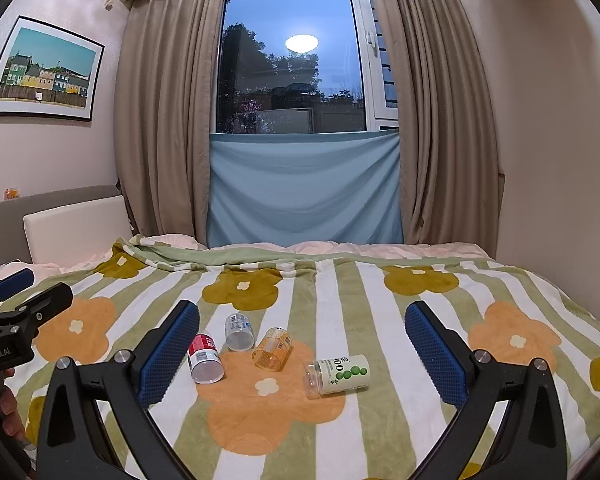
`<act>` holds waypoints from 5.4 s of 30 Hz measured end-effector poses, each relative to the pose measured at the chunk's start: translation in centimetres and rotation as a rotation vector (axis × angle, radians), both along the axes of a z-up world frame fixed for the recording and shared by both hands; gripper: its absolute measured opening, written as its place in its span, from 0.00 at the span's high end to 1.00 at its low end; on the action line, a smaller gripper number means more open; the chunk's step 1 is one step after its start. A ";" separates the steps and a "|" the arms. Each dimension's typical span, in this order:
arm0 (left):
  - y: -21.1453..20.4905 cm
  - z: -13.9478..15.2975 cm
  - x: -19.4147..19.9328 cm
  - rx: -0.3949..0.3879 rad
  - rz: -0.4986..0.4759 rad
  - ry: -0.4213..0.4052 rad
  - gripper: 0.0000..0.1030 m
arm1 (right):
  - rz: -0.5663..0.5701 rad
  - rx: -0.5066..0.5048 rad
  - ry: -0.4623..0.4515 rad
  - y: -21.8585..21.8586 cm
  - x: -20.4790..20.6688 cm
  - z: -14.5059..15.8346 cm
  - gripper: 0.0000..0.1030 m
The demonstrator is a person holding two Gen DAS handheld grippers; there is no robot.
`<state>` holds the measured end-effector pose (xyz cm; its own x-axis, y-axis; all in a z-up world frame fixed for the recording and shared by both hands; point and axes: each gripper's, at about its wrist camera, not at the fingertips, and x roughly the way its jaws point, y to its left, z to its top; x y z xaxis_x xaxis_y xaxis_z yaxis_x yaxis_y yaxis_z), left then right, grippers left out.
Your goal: Flip cup upside down
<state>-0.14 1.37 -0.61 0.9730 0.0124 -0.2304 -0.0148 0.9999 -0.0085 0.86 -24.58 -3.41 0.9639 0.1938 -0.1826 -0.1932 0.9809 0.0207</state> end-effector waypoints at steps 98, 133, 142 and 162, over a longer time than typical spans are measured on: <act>-25.0 -21.6 32.5 0.617 -0.824 0.877 0.26 | -0.227 0.060 0.271 -16.6 4.3 -9.8 0.00; -15.2 -17.5 16.9 0.779 -0.857 0.883 0.38 | -0.065 0.144 0.214 -11.6 1.4 -7.8 0.00; -14.2 -21.2 15.7 0.806 -0.848 0.916 0.38 | -0.037 0.100 0.230 -10.6 0.5 -7.9 0.00; -14.1 -20.3 14.5 0.820 -0.826 0.846 0.00 | 0.126 0.056 0.254 -8.4 0.9 -8.3 0.00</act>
